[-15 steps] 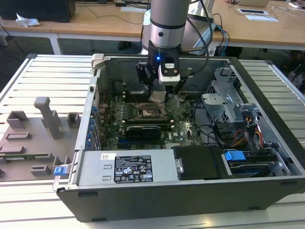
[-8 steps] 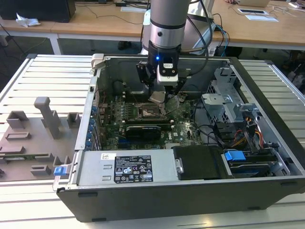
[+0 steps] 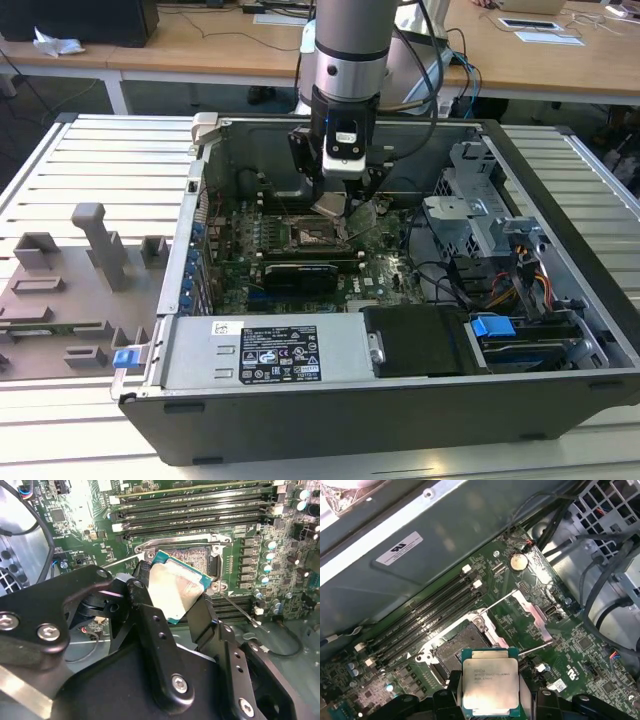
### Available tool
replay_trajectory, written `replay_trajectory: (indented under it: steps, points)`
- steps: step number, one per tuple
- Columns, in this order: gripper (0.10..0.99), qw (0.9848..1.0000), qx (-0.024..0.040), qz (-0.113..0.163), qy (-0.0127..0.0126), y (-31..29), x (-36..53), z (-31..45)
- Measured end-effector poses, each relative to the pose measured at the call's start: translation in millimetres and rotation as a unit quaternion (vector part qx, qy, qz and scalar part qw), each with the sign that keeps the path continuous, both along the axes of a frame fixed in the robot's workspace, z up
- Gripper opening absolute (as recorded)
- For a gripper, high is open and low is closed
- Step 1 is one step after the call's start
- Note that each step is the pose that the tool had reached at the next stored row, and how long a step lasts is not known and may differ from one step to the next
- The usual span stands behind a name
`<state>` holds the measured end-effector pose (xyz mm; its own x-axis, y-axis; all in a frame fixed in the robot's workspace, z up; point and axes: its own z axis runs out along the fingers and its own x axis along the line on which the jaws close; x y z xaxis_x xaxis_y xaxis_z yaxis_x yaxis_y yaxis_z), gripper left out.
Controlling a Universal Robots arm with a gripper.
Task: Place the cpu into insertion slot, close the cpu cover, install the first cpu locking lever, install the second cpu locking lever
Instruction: 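Place the cpu into insertion slot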
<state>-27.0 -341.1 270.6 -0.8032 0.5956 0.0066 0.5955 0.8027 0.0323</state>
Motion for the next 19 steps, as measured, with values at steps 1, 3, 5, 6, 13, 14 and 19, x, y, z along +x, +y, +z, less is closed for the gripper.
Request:
replay_trajectory:
  steps: [1, 3, 5, 6, 13, 14, 19]
  points:
    - [0.541, 1.0, -0.0003, -0.004, 0.0, 0.0, 0.0, 0.0]
    - [0.541, 1.0, -0.0007, -0.01, 0.0, 0.0, 0.0, -0.1]
    - [0.541, 0.9999, -0.0012, -0.016, 0.0, 0.0, 0.0, -0.1]
    - [0.541, 0.9998, -0.0017, -0.021, 0.0, 0.0, 0.0, -0.1]
    - [0.541, 0.9989, -0.004, -0.047, 0.0, 0.0, 0.0, -0.3]
    - [0.541, 0.9988, -0.0043, -0.049, 0.0, 0.0, 0.0, -0.3]
    - [0.541, 0.9968, -0.0068, -0.079, 0.0, 0.0, 0.0, -0.6]
